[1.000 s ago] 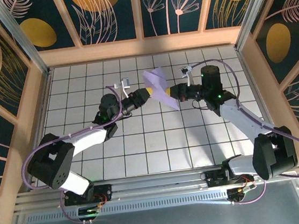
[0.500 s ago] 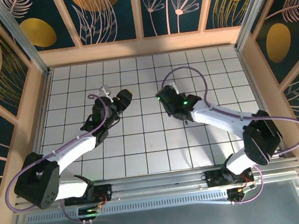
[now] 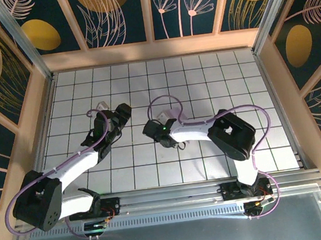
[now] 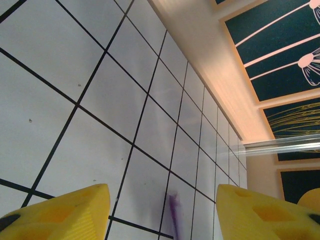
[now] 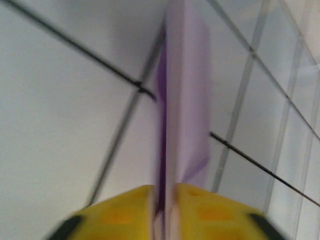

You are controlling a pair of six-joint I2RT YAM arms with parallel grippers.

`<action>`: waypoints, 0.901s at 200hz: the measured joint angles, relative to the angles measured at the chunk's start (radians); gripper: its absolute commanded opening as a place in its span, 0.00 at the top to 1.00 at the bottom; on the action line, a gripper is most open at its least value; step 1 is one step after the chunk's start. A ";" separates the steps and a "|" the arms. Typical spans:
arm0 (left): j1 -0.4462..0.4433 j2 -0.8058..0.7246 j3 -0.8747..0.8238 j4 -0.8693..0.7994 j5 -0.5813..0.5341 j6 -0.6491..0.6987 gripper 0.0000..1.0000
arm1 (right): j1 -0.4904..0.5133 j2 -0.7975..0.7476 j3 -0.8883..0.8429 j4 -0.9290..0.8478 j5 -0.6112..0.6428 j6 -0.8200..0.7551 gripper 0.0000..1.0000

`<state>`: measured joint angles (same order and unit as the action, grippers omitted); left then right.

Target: Fold a paper plane with a square sheet of paper (fold left side to right side)

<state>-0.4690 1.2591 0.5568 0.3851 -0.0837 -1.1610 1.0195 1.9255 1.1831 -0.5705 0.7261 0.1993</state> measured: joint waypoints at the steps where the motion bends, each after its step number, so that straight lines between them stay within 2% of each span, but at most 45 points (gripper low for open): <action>1: 0.000 0.000 0.000 0.000 0.001 0.000 0.42 | 0.000 0.000 0.000 0.000 -0.002 0.000 0.56; 12: 0.002 0.003 0.000 0.002 0.013 0.000 0.42 | 0.007 -0.002 0.001 0.007 -0.058 0.018 0.44; 26: 0.003 0.025 0.005 0.007 0.042 0.005 0.41 | 0.006 -0.021 0.000 0.019 -0.130 0.029 0.35; 43: 0.005 0.097 0.039 0.009 0.105 0.016 0.41 | -0.012 -0.082 -0.012 0.033 -0.214 0.047 0.30; 63: 0.003 0.220 0.107 0.036 0.207 0.030 0.42 | -0.066 -0.227 -0.067 0.069 -0.307 0.074 0.28; 84: -0.019 0.341 0.168 0.075 0.298 0.031 0.42 | -0.184 -0.415 -0.160 0.136 -0.420 0.103 0.26; 113: -0.090 0.466 0.241 0.091 0.373 0.031 0.42 | -0.409 -0.622 -0.322 0.262 -0.600 0.148 0.23; 149: -0.130 0.557 0.297 0.086 0.415 0.031 0.43 | -0.611 -0.733 -0.460 0.375 -0.823 0.216 0.21; 180: -0.142 0.632 0.349 0.083 0.438 0.031 0.49 | -0.717 -0.779 -0.510 0.430 -0.951 0.256 0.21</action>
<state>-0.6113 1.8908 0.9058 0.4679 0.3538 -1.1305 0.3023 1.1461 0.6735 -0.1402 -0.2253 0.4553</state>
